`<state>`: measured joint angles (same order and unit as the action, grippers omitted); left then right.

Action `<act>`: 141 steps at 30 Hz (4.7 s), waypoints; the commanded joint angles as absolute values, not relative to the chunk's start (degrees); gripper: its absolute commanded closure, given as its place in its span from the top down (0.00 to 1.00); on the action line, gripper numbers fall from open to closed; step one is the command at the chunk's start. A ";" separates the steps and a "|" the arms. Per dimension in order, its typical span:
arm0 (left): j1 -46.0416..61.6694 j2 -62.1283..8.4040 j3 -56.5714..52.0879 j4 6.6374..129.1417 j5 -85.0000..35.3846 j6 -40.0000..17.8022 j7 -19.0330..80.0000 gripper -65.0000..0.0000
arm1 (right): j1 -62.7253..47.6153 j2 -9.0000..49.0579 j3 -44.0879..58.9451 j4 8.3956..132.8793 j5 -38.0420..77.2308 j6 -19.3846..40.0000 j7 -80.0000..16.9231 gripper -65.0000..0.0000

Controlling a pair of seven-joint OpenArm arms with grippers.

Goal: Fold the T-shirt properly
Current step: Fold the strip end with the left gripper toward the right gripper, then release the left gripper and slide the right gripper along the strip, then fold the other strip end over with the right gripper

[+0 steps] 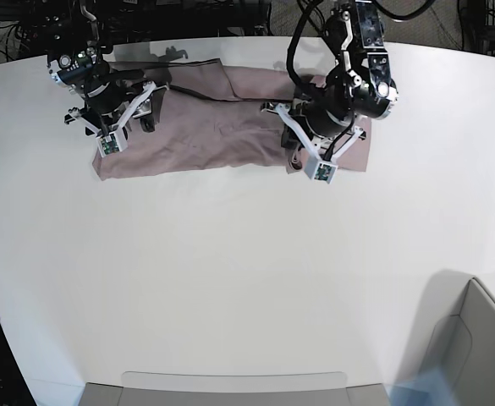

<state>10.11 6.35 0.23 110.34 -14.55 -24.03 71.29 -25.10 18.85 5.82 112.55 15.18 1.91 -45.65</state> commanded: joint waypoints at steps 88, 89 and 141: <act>15.08 -0.75 2.95 109.58 -26.33 -24.57 63.69 0.00 | -22.73 21.67 44.18 88.13 71.34 14.11 -61.49 0.47; 15.08 -0.75 2.95 109.58 -26.33 -24.57 63.60 0.00 | -22.11 21.14 44.26 87.16 70.29 14.11 -61.49 0.47; 19.74 -1.19 -4.09 116.53 -26.42 -24.66 63.69 0.00 | -1.27 20.62 19.38 103.34 16.40 6.02 -61.93 0.00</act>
<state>20.08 -0.99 -4.10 115.57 -25.54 -24.32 64.45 -1.85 20.08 18.72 102.56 15.38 5.93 -62.65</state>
